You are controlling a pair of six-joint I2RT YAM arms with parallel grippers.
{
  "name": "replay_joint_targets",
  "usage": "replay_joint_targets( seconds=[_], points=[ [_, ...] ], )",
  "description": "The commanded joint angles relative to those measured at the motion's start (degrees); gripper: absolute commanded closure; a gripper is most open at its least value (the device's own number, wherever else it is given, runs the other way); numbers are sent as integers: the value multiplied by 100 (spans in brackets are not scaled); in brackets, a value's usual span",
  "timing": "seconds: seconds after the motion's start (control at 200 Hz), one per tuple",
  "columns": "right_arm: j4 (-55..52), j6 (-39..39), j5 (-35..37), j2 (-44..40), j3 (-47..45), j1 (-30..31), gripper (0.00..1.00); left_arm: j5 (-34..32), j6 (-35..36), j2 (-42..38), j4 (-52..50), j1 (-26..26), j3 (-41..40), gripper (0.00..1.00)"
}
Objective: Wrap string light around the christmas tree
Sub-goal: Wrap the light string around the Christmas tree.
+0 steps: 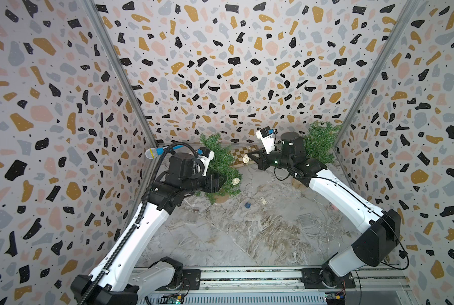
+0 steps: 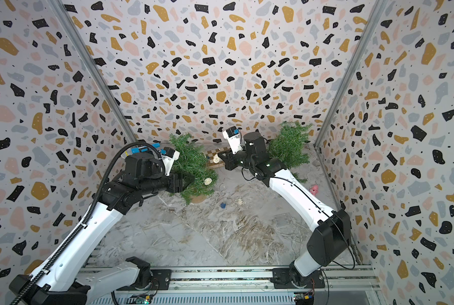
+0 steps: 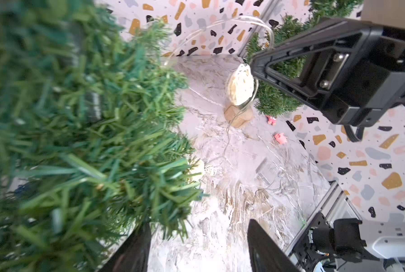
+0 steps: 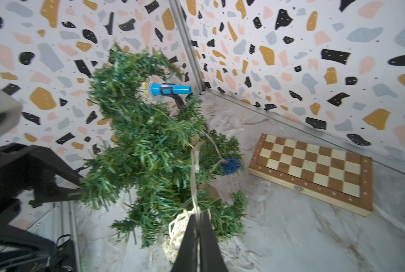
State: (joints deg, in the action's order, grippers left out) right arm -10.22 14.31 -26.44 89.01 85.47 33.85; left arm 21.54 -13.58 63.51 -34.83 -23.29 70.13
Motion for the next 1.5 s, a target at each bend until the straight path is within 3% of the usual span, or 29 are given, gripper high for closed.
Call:
replay_joint_targets(
  seconds=[0.0,0.135,0.24,0.37,0.561,0.661,0.746,0.891,1.076,1.221,1.497],
  points=[
    [78,453,-706,-182,146,79,94,-43,300,73,297,-232,-63,36],
    [189,561,-802,-303,150,238,94,75,496,157,833,-676,-220,32],
    [318,658,-878,-365,172,291,94,315,461,122,2110,-828,-765,22],
    [408,754,-1000,-368,142,289,94,308,232,347,3357,-888,-1080,20],
    [1000,1065,-1263,-413,-154,292,94,21,-390,1026,3946,-921,-826,41],
    [1013,1083,-1270,-342,-133,281,94,194,-711,1003,4448,-973,-1088,60],
    [1004,1075,-1200,-307,-164,232,93,497,-850,820,4235,-989,-1330,80],
    [1165,1145,-1237,-302,-411,176,93,569,-1129,64,4030,-1002,-2064,94],
    [1259,1248,-1246,-217,-503,188,86,130,-888,-536,2561,-1011,-1756,96],
    [1241,1174,-1121,-290,-673,185,74,-49,-707,-585,1361,-1002,-1447,98],
    [1249,1145,-808,-396,-1059,192,40,-370,-692,-934,110,-732,-1397,100]
  ],
)
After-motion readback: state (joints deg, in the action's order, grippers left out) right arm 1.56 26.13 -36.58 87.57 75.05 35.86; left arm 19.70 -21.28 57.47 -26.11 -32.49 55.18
